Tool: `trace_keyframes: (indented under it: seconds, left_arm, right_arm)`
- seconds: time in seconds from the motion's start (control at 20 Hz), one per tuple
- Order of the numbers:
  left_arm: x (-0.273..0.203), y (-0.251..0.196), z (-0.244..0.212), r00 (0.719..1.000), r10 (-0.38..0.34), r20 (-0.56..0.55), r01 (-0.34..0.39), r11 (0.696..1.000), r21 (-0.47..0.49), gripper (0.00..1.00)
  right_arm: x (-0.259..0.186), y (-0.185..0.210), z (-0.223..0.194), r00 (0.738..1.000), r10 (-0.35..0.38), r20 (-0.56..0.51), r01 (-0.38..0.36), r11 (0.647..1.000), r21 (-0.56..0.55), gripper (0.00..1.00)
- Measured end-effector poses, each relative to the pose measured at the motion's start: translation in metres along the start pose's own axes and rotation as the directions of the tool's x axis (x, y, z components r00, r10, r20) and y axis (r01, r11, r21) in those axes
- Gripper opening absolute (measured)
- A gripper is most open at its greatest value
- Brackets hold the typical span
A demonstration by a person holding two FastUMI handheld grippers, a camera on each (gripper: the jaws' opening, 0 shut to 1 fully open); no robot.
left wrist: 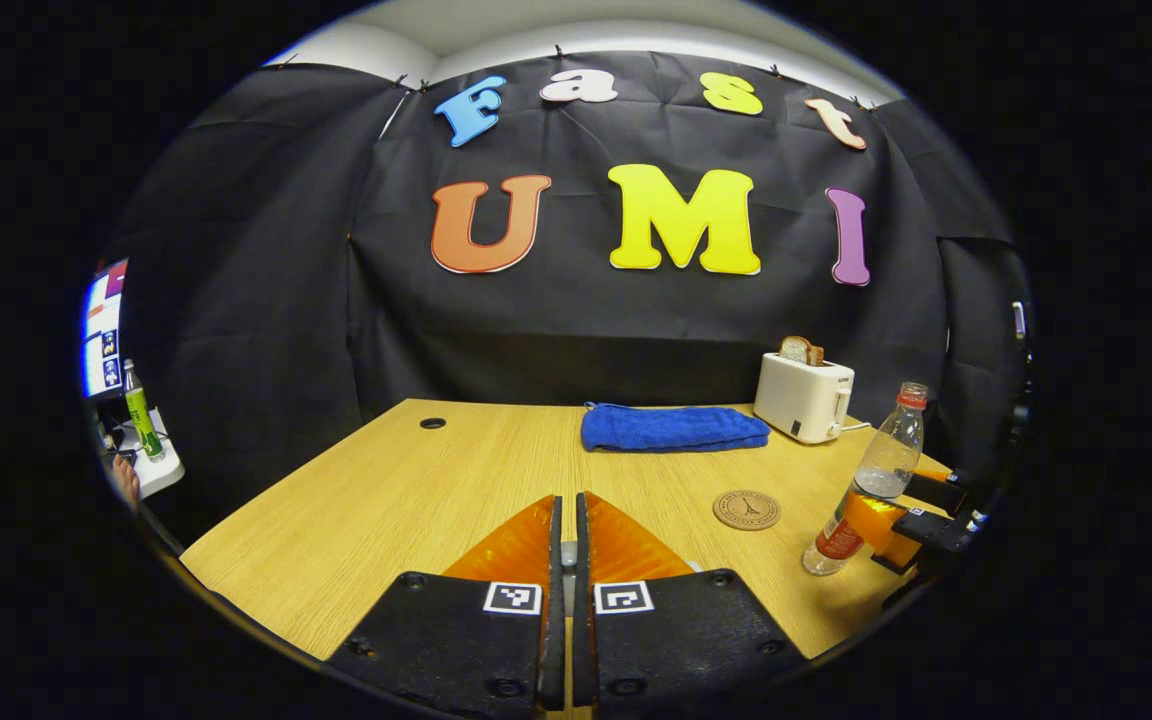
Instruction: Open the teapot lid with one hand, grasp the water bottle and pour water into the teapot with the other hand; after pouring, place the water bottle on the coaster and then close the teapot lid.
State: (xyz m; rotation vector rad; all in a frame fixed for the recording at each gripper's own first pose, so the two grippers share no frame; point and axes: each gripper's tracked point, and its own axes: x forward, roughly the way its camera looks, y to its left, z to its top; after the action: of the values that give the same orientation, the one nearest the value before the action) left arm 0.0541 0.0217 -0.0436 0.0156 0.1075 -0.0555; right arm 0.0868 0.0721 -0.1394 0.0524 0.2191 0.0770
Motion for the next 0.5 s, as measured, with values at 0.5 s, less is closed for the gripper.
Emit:
trace_keyframes:
  seconds: [0.5]
  left_arm:
    - [-0.021, 0.02, 0.023, 0.999, -0.01, 0.036, 0.011, 1.0, -0.021, 0.05]
  right_arm:
    - [-0.013, 0.005, 0.017, 0.999, -0.046, 0.005, 0.046, 0.977, -0.21, 0.72]
